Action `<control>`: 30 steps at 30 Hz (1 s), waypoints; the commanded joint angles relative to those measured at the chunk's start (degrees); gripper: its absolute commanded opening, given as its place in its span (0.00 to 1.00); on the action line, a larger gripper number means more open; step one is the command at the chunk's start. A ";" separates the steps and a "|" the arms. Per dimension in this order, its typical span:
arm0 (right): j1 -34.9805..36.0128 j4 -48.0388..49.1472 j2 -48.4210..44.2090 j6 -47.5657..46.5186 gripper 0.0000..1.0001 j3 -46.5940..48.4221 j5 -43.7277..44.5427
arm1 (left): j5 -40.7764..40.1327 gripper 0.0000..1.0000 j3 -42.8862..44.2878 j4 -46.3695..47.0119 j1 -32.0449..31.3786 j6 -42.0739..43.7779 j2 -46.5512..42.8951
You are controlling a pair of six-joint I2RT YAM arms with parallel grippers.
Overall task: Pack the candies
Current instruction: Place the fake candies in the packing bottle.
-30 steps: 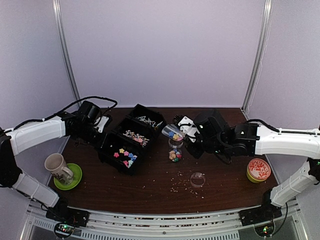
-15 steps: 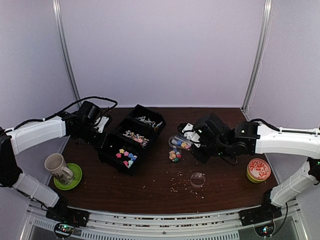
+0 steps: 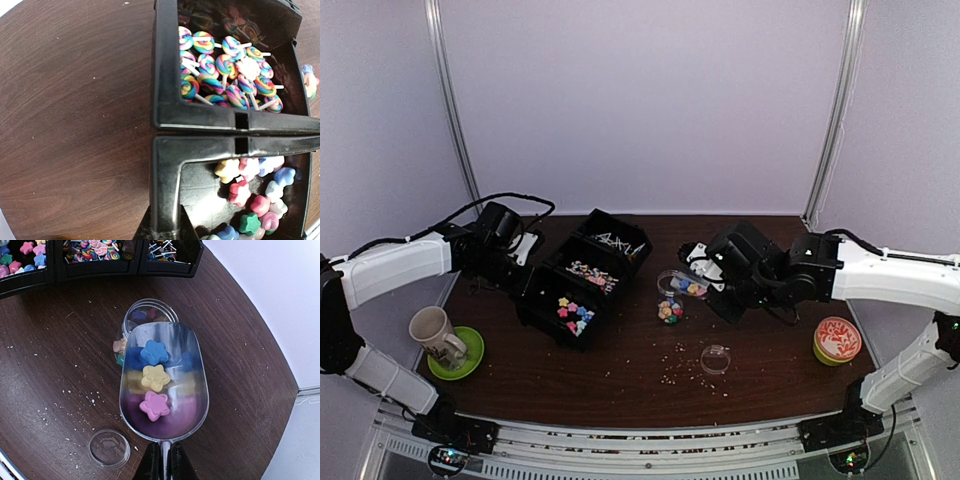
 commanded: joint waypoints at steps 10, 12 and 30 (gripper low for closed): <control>-0.68 -6.62 3.26 0.38 0.00 6.35 3.64 | 2.68 0.00 4.63 11.24 0.45 -1.38 -1.92; -0.70 -7.32 3.54 0.07 0.00 6.97 3.91 | 2.67 0.00 4.68 11.24 0.45 -1.38 -1.92; -0.81 -13.32 6.44 -2.25 0.00 11.91 4.38 | 2.71 0.00 4.69 11.24 0.40 -1.38 -1.49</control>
